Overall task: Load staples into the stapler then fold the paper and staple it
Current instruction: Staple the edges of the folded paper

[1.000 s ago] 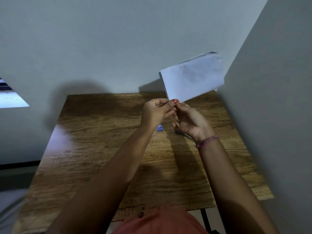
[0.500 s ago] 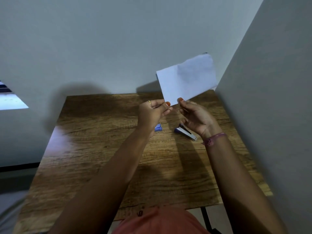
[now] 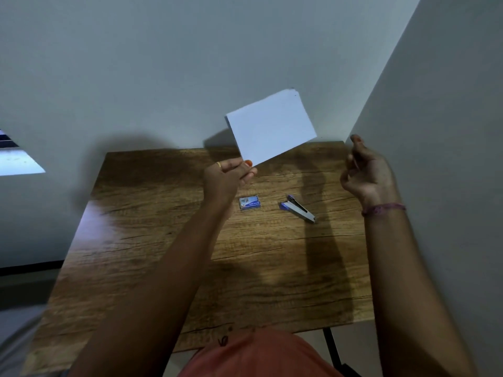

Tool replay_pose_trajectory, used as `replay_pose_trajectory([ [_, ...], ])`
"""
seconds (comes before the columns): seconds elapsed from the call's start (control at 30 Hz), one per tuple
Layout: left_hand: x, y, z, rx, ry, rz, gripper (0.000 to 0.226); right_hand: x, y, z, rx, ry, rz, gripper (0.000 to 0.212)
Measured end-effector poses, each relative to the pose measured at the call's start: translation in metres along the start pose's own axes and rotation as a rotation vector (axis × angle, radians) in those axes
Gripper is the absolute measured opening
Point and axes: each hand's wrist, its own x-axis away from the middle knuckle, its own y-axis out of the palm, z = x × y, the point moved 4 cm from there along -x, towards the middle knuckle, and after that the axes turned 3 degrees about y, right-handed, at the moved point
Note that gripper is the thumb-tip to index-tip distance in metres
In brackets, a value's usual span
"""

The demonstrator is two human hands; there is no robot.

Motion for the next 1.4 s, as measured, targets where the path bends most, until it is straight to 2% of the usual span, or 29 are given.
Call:
replay_pose_trajectory([
  [0.1,0.000,0.002,-0.002,0.055,-0.011,0.008,0.006,0.002,0.005,0.020,0.025,0.061,-0.066,0.013],
  [0.27,0.005,0.016,-0.012,0.080,-0.052,-0.093,0.007,0.019,0.036,0.067,0.208,0.146,-0.307,0.042],
  [0.33,0.007,0.019,-0.016,0.071,-0.078,-0.149,0.008,0.022,0.046,0.075,0.264,0.116,-0.318,0.028],
  [0.4,0.007,0.019,-0.019,0.049,-0.074,-0.153,0.018,0.021,0.050,0.075,0.304,0.081,-0.275,0.014],
  [0.5,0.005,0.016,-0.018,-0.129,0.071,-0.104,0.042,0.017,0.049,0.074,0.326,0.061,-0.258,0.021],
  [0.6,0.005,0.016,-0.012,-0.233,0.201,-0.149,0.029,0.016,0.046,0.074,0.343,0.060,-0.264,0.018],
  [0.7,0.004,0.017,-0.014,-0.258,0.165,-0.229,0.024,0.015,0.045,0.074,0.379,0.043,-0.274,0.018],
  [0.87,-0.001,0.013,-0.016,-0.212,0.114,-0.246,0.038,0.009,0.038,0.070,0.578,-0.043,-0.330,0.024],
  [0.93,-0.003,0.010,-0.014,-0.185,0.134,-0.206,0.040,0.000,0.026,0.069,0.707,-0.142,-0.270,0.027],
  [1.03,-0.006,0.006,-0.013,-0.147,0.156,-0.162,0.041,-0.018,0.002,0.076,1.167,-0.340,-0.159,0.024],
  [1.1,-0.006,0.005,-0.015,-0.125,0.157,-0.151,0.040,-0.026,-0.013,0.096,1.400,-0.289,-0.191,0.037],
  [1.17,-0.006,0.005,-0.016,-0.117,0.156,-0.150,0.040,-0.028,-0.019,0.116,1.537,-0.327,-0.207,0.050],
  [1.3,-0.006,0.007,-0.017,-0.094,0.143,-0.160,0.039,-0.030,-0.021,0.127,1.472,-0.448,-0.088,0.045],
  [1.33,-0.006,0.008,-0.018,-0.088,0.138,-0.164,0.039,-0.029,-0.022,0.127,1.339,-0.395,-0.091,0.044],
  [1.4,-0.006,0.010,-0.018,-0.086,0.130,-0.168,0.038,-0.023,-0.023,0.129,0.863,-0.162,-0.154,0.037],
])
